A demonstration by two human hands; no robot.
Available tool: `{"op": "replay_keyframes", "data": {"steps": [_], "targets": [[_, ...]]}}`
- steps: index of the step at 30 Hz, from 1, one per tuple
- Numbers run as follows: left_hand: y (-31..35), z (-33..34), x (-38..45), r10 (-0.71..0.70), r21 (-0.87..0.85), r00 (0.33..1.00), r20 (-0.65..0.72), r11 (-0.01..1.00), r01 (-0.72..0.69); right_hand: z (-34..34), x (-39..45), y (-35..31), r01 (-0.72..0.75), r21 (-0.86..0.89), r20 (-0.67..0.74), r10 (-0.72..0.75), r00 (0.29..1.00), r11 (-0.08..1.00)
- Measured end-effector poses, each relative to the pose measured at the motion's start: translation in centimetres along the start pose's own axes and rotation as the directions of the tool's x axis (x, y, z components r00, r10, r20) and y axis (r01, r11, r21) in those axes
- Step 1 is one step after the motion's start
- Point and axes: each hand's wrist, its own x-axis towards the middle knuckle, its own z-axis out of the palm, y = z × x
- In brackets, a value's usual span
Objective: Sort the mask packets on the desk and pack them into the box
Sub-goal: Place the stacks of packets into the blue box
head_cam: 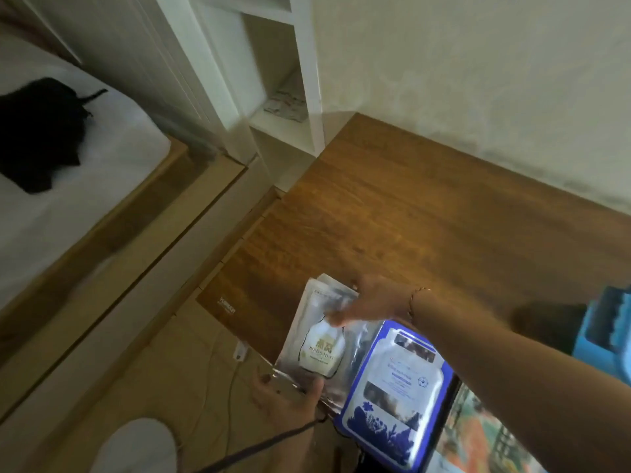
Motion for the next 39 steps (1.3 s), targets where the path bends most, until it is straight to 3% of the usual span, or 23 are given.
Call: {"op": "replay_keyframes", "data": {"steps": [3,4,5,7,10,13,18,22,25,28,30,32,34,37,39], "targets": [[2.4,-1.6,0.9,0.236,0.307,0.972,0.013,0.924,-0.228,0.3,0.1,0.2,0.099,0.088,-0.063,-0.094,0.994,0.991],[3.4,-2.5,2.0,0.275,0.306,0.953,0.126,0.903,-0.301,0.3,0.1,0.2,0.123,0.110,-0.083,-0.114,0.990,0.986],[4.6,-3.4,3.1,0.244,0.234,0.931,0.270,0.922,-0.310,0.3,0.1,0.2,0.149,0.125,-0.103,-0.136,0.985,0.981],[6.6,-4.3,5.7,0.143,0.058,0.866,0.480,0.979,-0.194,0.3,0.5,0.3,0.185,0.129,-0.143,-0.166,0.976,0.974],[8.3,-3.9,7.8,0.104,0.060,0.780,0.617,0.982,-0.179,0.6,0.9,0.5,0.224,0.148,-0.155,-0.201,0.967,0.963],[8.7,-3.1,7.7,0.127,-0.022,0.731,0.670,0.988,-0.151,0.8,0.4,0.6,0.307,0.212,-0.180,-0.272,0.945,0.928],[7.3,-2.8,6.4,0.199,-0.076,0.782,0.591,0.979,-0.192,0.9,-0.1,0.2,0.383,0.323,-0.175,-0.343,0.923,0.866],[6.1,-2.5,7.0,0.190,-0.176,0.818,0.543,0.978,-0.111,0.9,0.3,-0.6,0.438,0.270,-0.259,-0.373,0.891,0.857],[5.9,-1.6,7.5,0.144,-0.329,0.840,0.523,0.943,0.044,2.0,0.6,-0.7,0.370,0.425,-0.362,-0.219,0.906,0.826],[7.1,-1.0,7.9,0.171,-0.475,0.891,0.421,0.878,0.056,2.7,0.3,-0.4,0.254,0.634,-0.268,-0.101,0.958,0.731],[8.8,-0.8,8.3,0.277,-0.497,0.908,0.314,0.863,-0.091,1.9,-0.3,-0.2,0.190,0.669,-0.164,-0.106,0.981,0.719],[10.8,-0.3,8.8,0.448,-0.474,0.871,0.203,0.823,-0.313,1.1,-0.1,0.2,0.272,0.616,-0.219,-0.170,0.961,0.740],[12.7,0.6,9.3,0.621,-0.430,0.774,0.124,0.736,-0.522,0.2,0.5,0.7,0.468,0.495,-0.395,-0.291,0.872,0.732],[13.7,3.0,9.6,0.783,-0.318,0.619,0.056,0.602,-0.733,-0.8,1.8,1.8,0.683,0.422,-0.601,-0.380,0.703,0.596],[13.3,4.7,9.9,0.792,-0.297,0.608,0.044,0.592,-0.749,-0.3,3.2,3.0,0.722,0.354,-0.656,-0.392,0.645,0.594]]}}
